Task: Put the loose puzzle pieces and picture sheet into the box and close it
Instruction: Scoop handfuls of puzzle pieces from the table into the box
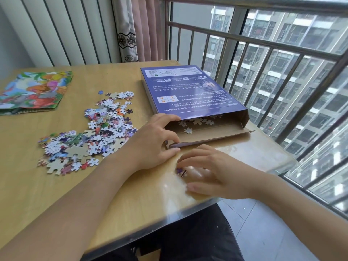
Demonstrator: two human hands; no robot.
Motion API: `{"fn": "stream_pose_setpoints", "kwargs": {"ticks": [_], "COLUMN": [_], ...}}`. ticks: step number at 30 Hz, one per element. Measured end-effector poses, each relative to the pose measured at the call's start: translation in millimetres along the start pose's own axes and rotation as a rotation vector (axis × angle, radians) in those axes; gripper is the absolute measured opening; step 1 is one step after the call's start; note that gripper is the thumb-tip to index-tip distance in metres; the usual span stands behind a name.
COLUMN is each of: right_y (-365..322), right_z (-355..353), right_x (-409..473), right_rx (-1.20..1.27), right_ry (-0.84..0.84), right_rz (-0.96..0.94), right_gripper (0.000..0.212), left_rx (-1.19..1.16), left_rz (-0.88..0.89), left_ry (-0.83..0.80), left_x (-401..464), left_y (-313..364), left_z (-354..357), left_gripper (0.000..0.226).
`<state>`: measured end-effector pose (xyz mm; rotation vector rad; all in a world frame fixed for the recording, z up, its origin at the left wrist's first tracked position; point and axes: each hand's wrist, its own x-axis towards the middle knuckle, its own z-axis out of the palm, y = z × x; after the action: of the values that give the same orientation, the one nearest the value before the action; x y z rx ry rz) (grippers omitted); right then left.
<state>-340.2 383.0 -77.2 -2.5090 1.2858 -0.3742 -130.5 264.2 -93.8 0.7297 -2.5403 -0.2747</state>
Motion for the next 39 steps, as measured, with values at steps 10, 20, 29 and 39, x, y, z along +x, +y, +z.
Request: {"fn": "stream_pose_setpoints", "kwargs": {"ticks": [10,20,29,39], "right_y": [-5,11,60,75], "right_z": [2,-11,-22,-35], "right_x": [-26,-18,33,15], "right_rx": [-0.113,0.469,-0.293,-0.200], "right_ry": [-0.027,0.299,0.423,0.363], "right_rz": [-0.190,0.164,0.294,0.220], "right_gripper": [0.035,0.006,0.028,0.012], "left_rx": [0.002,-0.006,-0.011,-0.008], "left_rz": [-0.002,0.007,0.015,0.004], "left_ry": [-0.010,0.014,0.012,0.007], "left_x": [0,0,0,0], "left_y": [1,0,-3,-1], "left_z": [-1,0,0,-2], "left_gripper": [0.015,0.010,0.008,0.009]}}
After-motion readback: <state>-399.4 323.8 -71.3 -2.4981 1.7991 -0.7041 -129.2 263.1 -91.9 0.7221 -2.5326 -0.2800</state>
